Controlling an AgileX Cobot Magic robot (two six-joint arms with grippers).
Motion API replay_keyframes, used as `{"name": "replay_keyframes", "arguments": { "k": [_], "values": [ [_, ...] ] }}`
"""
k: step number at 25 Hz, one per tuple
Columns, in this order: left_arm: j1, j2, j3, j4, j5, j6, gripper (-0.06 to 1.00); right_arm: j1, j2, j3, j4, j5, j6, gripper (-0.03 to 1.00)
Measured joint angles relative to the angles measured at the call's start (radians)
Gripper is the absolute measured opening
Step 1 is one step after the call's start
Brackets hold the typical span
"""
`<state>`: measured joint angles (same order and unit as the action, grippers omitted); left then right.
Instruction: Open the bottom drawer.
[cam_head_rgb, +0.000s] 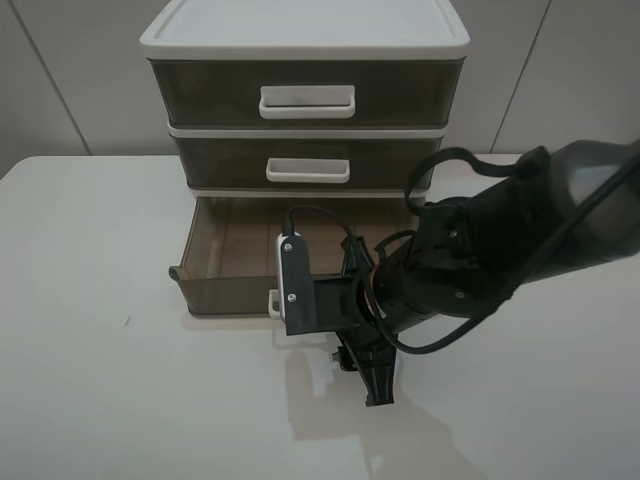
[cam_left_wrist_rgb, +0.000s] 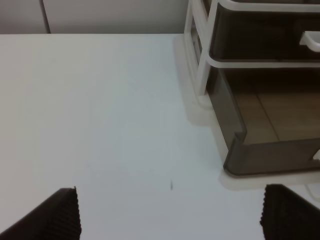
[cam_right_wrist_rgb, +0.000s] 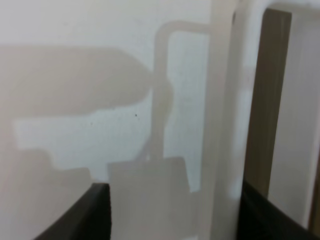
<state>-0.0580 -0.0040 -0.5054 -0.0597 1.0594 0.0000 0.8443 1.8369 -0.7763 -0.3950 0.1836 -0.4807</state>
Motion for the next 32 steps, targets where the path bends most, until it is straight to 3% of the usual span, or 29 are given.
{"name": "replay_keyframes", "arguments": {
  "k": [8, 21, 27, 32],
  "values": [
    [0.000, 0.000, 0.000, 0.000, 0.000, 0.000, 0.74, 0.000, -0.054, 0.001, -0.006, 0.011, 0.000, 0.61],
    [0.000, 0.000, 0.000, 0.000, 0.000, 0.000, 0.74, 0.000, -0.204, 0.002, 0.026, 0.100, 0.000, 0.61],
    [0.000, 0.000, 0.000, 0.000, 0.000, 0.000, 0.74, 0.000, -0.303, 0.002, 0.147, 0.190, 0.000, 0.61],
    [0.000, 0.000, 0.000, 0.000, 0.000, 0.000, 0.74, -0.068, -0.410, 0.002, 0.350, 0.285, 0.001, 0.61]
  ]
}}
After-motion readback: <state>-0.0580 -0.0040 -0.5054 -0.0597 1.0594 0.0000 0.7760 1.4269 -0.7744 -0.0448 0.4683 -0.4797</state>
